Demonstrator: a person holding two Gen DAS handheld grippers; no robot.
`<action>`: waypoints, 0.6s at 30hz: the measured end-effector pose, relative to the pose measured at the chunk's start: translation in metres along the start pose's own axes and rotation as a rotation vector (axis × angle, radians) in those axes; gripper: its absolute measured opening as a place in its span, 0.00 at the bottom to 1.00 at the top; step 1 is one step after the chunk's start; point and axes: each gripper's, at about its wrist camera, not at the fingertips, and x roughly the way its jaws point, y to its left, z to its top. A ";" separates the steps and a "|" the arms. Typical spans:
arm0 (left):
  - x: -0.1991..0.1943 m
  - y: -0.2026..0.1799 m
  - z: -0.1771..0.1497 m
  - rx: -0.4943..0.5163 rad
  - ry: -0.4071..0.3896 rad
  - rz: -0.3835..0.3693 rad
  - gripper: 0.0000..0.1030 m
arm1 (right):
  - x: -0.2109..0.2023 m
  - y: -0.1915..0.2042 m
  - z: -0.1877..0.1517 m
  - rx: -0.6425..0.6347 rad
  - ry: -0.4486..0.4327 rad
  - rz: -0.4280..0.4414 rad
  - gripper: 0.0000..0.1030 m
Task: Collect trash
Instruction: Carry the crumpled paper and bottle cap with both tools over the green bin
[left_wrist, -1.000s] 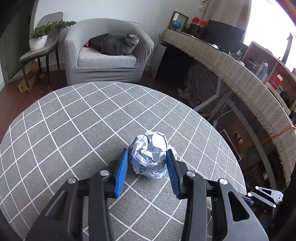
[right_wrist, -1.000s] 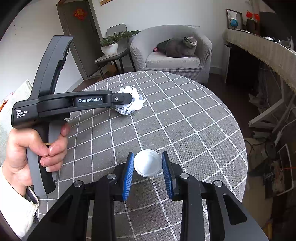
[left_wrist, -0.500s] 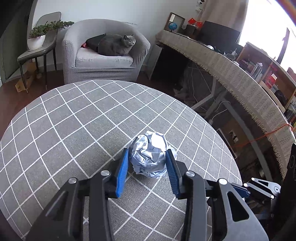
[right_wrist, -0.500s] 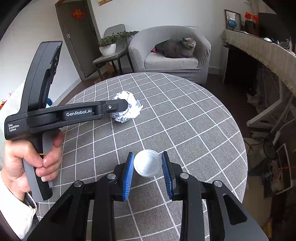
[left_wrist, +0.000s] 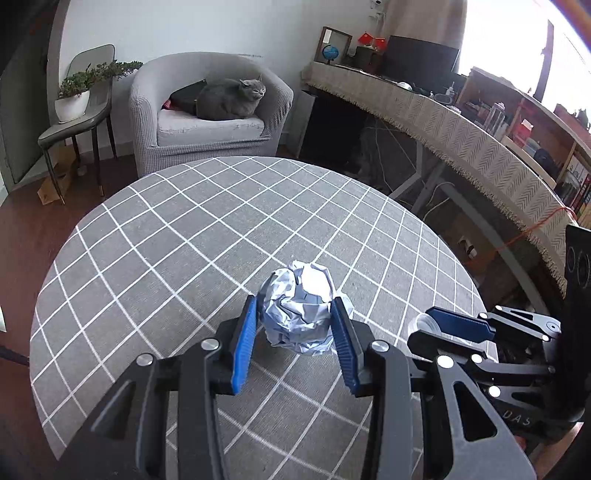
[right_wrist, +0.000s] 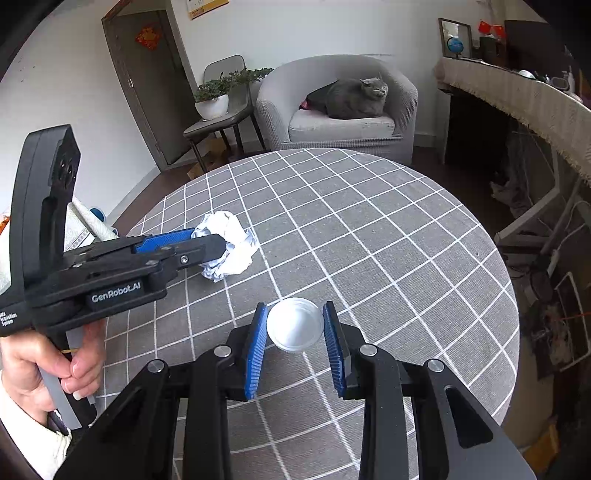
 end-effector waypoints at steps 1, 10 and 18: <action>-0.006 0.002 -0.004 0.005 -0.001 -0.001 0.41 | -0.001 0.006 -0.002 0.000 -0.004 0.003 0.30; -0.061 0.022 -0.039 0.004 -0.029 0.013 0.41 | -0.003 0.051 -0.024 -0.010 -0.019 0.013 0.30; -0.106 0.048 -0.070 0.026 -0.043 0.053 0.41 | -0.014 0.096 -0.036 -0.024 -0.065 0.038 0.30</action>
